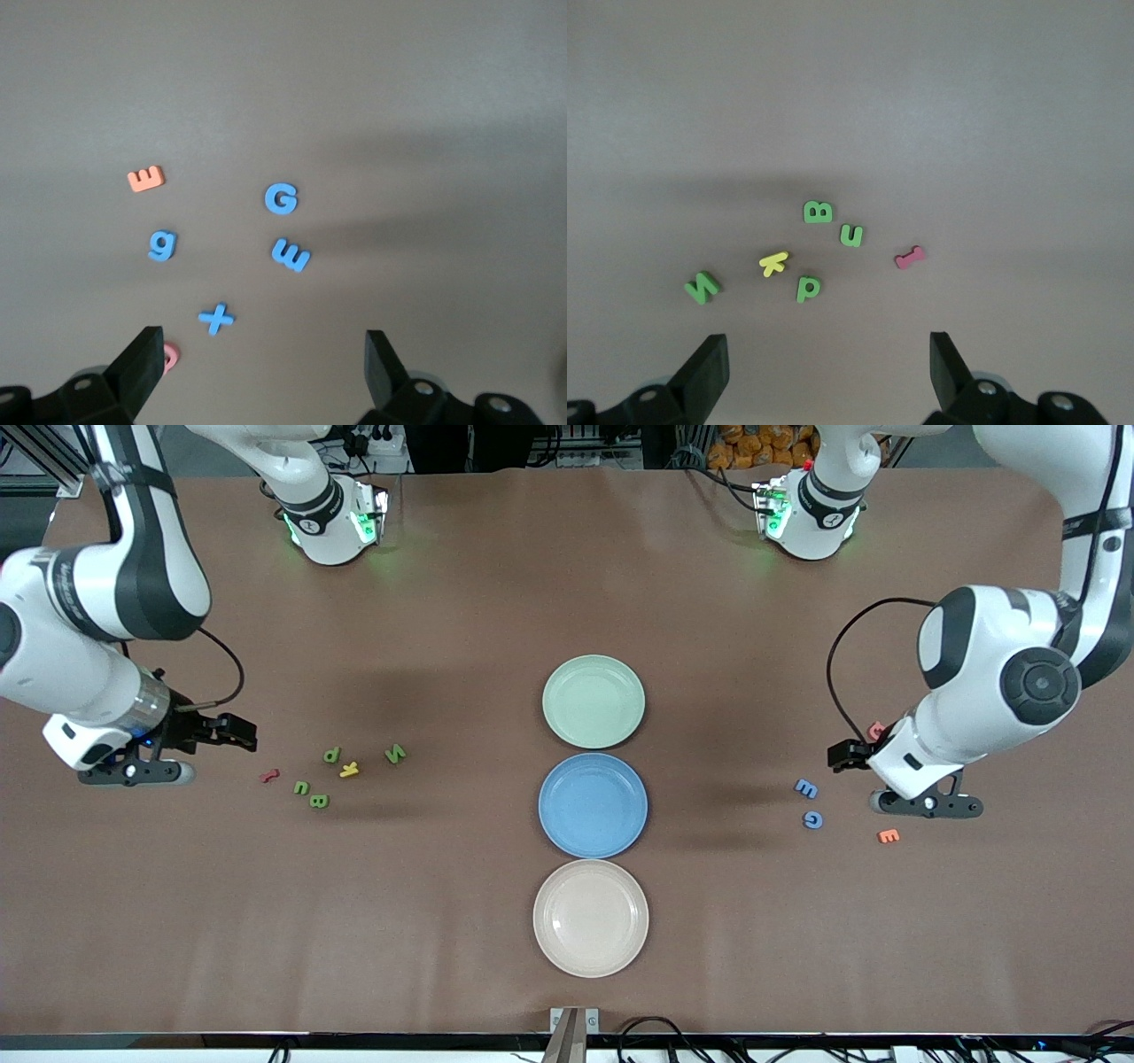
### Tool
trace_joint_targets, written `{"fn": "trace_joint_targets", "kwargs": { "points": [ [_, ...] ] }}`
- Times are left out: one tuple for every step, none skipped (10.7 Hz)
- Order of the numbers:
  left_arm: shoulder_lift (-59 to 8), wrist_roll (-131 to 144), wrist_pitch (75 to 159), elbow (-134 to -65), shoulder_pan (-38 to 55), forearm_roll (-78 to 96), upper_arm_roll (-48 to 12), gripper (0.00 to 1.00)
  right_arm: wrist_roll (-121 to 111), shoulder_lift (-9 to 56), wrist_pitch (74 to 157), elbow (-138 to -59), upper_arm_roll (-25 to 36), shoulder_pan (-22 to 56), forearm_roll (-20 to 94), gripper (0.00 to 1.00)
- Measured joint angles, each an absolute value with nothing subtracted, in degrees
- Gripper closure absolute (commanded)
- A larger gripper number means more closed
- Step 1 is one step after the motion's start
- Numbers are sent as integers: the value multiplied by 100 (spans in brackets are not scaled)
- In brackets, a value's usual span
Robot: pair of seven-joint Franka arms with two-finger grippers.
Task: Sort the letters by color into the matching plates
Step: 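Lower the left gripper onto blue G while the right gripper lowers onto green B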
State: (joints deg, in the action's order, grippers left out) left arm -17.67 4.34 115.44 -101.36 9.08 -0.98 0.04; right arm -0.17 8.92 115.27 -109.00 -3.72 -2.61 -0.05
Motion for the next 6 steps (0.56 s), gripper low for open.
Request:
{"fn": "trace_joint_targets", "kwargs": {
  "points": [
    [-1925,507,11731,-10141,921,-98,2,0,-18,1061,11716,-10937,-374,-262,-5,0],
    [-2106,652,11959,-10146,936,-98,-2,0,-18,1271,11940,-10950,-385,-262,-8,0],
    [-2318,739,12236,-10152,954,-98,-5,0,-18,1515,12238,-10966,-396,-258,-10,0],
    [-2532,793,12491,-10156,964,-98,-5,0,-18,1765,12493,-10976,-404,-251,-11,0],
    [-2731,929,12722,-10155,966,-98,-5,0,-18,1970,12665,-10976,-409,-243,-12,0],
    [-2873,1066,12917,-10151,965,-98,-4,0,-18,2075,12759,-10974,-412,-225,-13,0]
  ]
}}
